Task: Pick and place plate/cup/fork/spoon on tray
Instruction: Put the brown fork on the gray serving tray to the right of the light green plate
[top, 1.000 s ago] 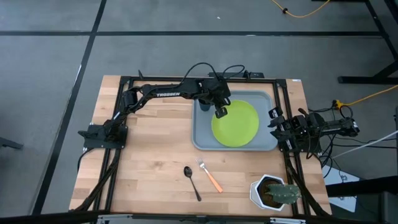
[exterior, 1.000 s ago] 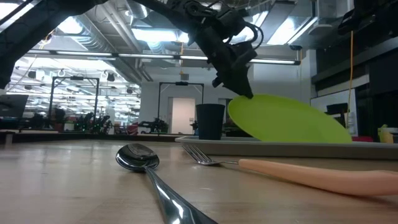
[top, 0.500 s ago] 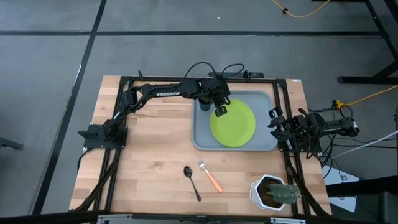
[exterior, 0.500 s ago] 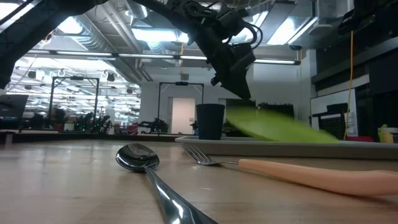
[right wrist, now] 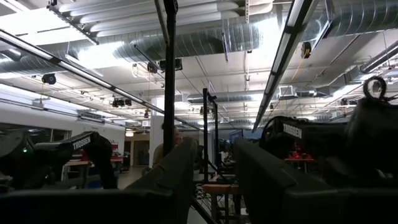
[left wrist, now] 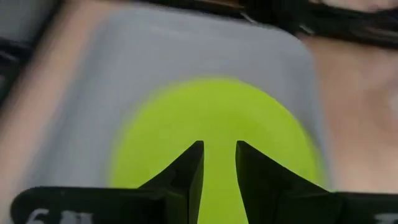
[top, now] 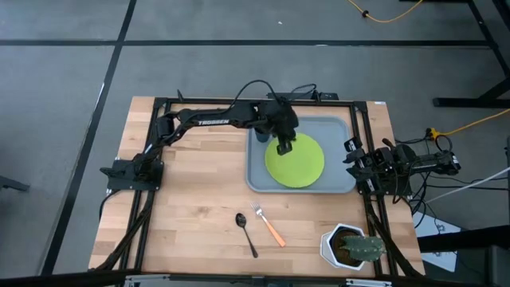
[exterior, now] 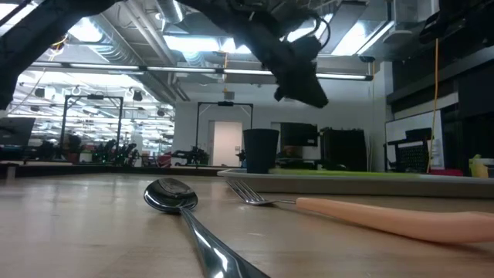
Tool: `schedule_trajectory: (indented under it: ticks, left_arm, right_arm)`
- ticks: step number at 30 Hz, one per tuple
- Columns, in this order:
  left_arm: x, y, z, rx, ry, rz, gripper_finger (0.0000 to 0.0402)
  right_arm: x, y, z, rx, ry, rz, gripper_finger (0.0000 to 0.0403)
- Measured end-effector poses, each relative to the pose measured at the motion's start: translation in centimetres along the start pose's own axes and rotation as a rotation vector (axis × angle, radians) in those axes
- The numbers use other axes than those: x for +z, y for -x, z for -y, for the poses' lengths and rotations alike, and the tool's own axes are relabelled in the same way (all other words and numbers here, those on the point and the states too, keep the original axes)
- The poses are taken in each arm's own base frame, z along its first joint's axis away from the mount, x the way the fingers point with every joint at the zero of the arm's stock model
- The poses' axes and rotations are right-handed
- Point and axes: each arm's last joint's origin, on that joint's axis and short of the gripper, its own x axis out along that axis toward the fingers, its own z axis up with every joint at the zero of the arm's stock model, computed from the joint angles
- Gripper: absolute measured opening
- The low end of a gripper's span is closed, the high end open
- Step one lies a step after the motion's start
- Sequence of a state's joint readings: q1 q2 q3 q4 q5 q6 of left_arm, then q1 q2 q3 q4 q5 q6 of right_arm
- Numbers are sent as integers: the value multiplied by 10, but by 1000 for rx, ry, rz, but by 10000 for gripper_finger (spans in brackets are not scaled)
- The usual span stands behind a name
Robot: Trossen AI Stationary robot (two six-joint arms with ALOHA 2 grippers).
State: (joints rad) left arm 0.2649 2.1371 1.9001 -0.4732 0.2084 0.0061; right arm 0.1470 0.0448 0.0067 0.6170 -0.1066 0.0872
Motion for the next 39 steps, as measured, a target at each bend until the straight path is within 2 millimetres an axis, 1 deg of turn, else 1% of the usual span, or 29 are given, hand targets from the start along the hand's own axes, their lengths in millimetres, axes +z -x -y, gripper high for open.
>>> schedule_trajectory:
  ticks: [3,5,7,10,14,18,22,28,30,33,36,39]
  left_arm:
    - [-3,8,15,-74,3,-75,84]
    - [-13,16,24,-92,22,-197,83]
    - [-19,17,33,-101,22,-267,83]
    - [-35,23,45,-105,36,-439,83]
    - [-50,30,65,-56,35,-617,83]
    - [-63,35,88,8,-32,-753,83]
    - [-73,41,110,6,-87,-851,83]
    - [-96,39,138,-31,-179,-919,83]
    - [-106,40,143,-36,-195,-944,83]
    - [-123,44,146,-38,-203,-965,83]
    - [-138,57,142,-34,-193,-946,83]
    - [-156,77,134,-25,-161,-872,83]
  right_arm:
    - [0,0,0,0,-14,-3,120]
    - [0,0,0,-1,-13,-4,120]
    - [-1,0,0,-1,-12,-10,120]
    - [-2,0,0,-2,-10,-16,120]
    - [-2,0,0,-2,-10,-20,120]
    - [-2,0,0,-2,-7,-20,120]
    - [-2,0,0,-2,14,-18,120]
    - [-2,0,0,-2,15,-17,120]
    - [-2,0,0,-2,15,-17,120]
    - [-2,0,0,-2,15,-16,120]
    - [-1,0,0,-3,16,-8,120]
    - [0,0,0,-16,17,-3,120]
